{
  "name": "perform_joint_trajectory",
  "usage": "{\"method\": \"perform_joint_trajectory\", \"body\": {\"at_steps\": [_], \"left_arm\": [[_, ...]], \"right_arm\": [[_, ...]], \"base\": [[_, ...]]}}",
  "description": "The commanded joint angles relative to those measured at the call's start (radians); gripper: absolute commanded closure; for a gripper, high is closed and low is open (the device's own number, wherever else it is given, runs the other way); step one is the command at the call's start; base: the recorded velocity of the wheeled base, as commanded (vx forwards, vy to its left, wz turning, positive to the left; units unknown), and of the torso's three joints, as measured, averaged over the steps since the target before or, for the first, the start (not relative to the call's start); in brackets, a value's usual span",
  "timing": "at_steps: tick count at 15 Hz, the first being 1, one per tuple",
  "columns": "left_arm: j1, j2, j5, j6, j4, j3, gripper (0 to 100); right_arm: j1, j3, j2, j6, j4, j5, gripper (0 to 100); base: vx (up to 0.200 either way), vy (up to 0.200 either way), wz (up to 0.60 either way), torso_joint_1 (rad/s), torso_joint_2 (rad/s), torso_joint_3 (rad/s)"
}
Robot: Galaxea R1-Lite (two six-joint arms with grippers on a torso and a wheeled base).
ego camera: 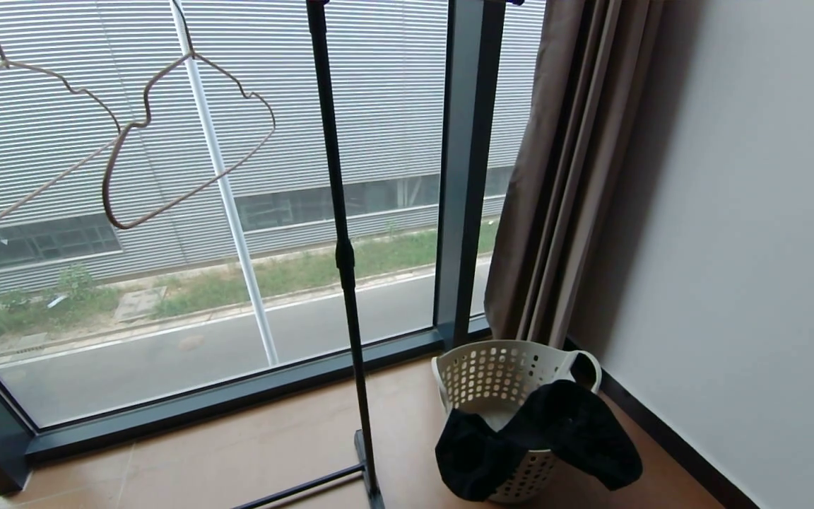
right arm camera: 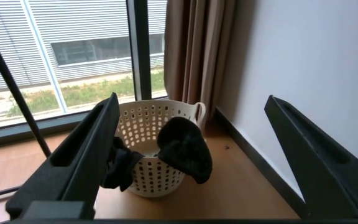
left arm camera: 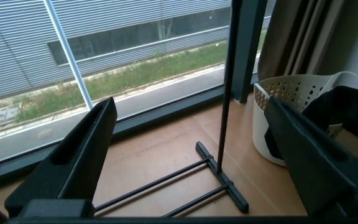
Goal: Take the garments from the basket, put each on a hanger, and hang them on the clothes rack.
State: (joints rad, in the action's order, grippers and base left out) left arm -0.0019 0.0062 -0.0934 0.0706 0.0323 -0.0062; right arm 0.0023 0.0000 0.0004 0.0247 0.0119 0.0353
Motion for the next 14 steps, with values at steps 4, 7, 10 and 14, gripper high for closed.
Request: {"method": "perform_joint_trajectory", "body": {"at_steps": [4, 7, 10, 14], "left_arm": [[0.000, 0.001, 0.000, 0.000, 0.000, 0.000, 0], [0.000, 0.001, 0.000, 0.000, 0.000, 0.000, 0], [0.000, 0.001, 0.000, 0.000, 0.000, 0.000, 0], [0.000, 0.000, 0.000, 0.000, 0.000, 0.000, 0]], "right_arm": [[0.001, 0.000, 0.001, 0.000, 0.000, 0.000, 0], [0.001, 0.000, 0.001, 0.000, 0.000, 0.000, 0], [0.001, 0.000, 0.001, 0.000, 0.000, 0.000, 0], [0.001, 0.000, 0.001, 0.001, 0.000, 0.000, 0]], "base": [[0.050, -0.200, 0.00, 0.001, 0.00, -0.004], [0.200, -0.200, 0.00, 0.001, 0.00, 0.004], [0.133, -0.200, 0.00, 0.002, 0.00, 0.002], [0.000, -0.100, 0.00, 0.007, 0.00, 0.002]]}}
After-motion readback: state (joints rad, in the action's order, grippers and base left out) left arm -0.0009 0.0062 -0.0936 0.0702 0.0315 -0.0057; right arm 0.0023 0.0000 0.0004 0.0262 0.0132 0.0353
